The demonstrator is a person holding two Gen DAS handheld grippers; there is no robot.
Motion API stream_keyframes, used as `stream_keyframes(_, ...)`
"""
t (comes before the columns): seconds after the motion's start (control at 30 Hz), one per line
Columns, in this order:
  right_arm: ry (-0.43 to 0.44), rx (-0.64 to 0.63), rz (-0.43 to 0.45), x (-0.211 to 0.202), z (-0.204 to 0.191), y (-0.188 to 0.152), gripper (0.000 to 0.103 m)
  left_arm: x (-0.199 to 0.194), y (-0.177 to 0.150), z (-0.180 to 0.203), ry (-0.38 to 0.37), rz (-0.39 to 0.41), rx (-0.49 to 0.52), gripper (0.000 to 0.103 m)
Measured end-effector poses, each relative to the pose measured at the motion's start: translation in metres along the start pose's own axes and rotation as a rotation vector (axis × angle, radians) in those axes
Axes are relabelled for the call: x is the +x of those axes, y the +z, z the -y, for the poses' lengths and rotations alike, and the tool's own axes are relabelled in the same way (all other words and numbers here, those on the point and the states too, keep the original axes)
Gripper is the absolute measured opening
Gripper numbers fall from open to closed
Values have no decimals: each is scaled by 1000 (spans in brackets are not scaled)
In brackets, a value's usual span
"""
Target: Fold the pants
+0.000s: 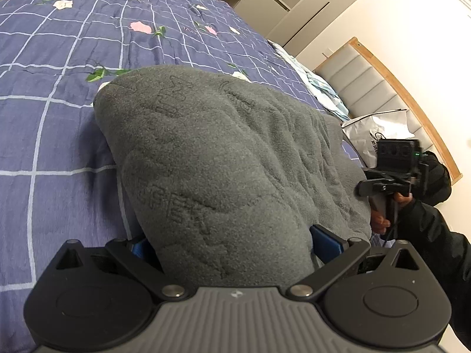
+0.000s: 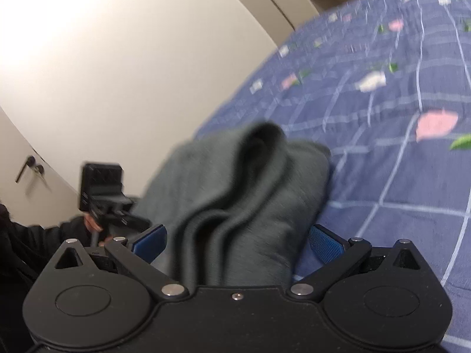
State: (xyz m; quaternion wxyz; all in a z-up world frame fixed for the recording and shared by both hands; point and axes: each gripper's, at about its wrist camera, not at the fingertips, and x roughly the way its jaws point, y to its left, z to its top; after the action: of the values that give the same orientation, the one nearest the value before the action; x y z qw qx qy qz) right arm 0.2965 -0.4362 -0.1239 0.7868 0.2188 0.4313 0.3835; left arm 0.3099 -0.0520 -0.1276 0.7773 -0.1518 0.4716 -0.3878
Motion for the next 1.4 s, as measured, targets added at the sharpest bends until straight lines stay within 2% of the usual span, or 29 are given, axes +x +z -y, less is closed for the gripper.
stream_keyframes(0.13, 132, 59, -5, 12, 7, -1, 103, 0, 0, -2, -11, 0, 1, 103)
stream_keyframes(0.23, 171, 53, -20, 16, -5, -3, 103, 0, 0, -3, -11, -2, 4, 103)
stream_keyframes(0.3, 168, 41, -27, 16, -11, -3, 103, 0, 0, -3, -14, 0, 5, 103)
stream_keyframes(0.37, 131, 55, -28, 18, -9, -2, 103, 1, 0, -4, -12, 2, 10, 103)
stream_keyframes(0.47, 21, 21, -26, 30, -15, 0, 103, 2, 1, 1, 11, 0, -3, 103)
stream_keyframes(0.6, -120, -29, -7, 40, -35, -7, 103, 4, 4, 12, 80, -26, -42, 103)
stream_keyframes(0.87, -226, 88, 94, 40, -46, -20, 102, 11, 14, 31, 234, -81, -142, 103)
stream_keyframes(0.93, -224, 148, 120, 39, -49, -19, 99, 13, 20, 33, 252, -100, -165, 103)
stream_keyframes(1.0, -243, 158, 123, 37, -55, -19, 87, 13, 24, 36, 261, -108, -172, 101)
stream_keyframes(1.1, -290, 142, 121, 30, -66, -20, 74, 6, 27, 48, 286, -99, -138, 93)
stream_keyframes(1.17, -305, 131, 131, 27, -75, -21, 69, 0, 28, 54, 290, -89, -128, 88)
stream_keyframes(1.4, -304, 153, 138, 26, -104, -13, 59, -25, 26, 63, 298, -81, -155, 83)
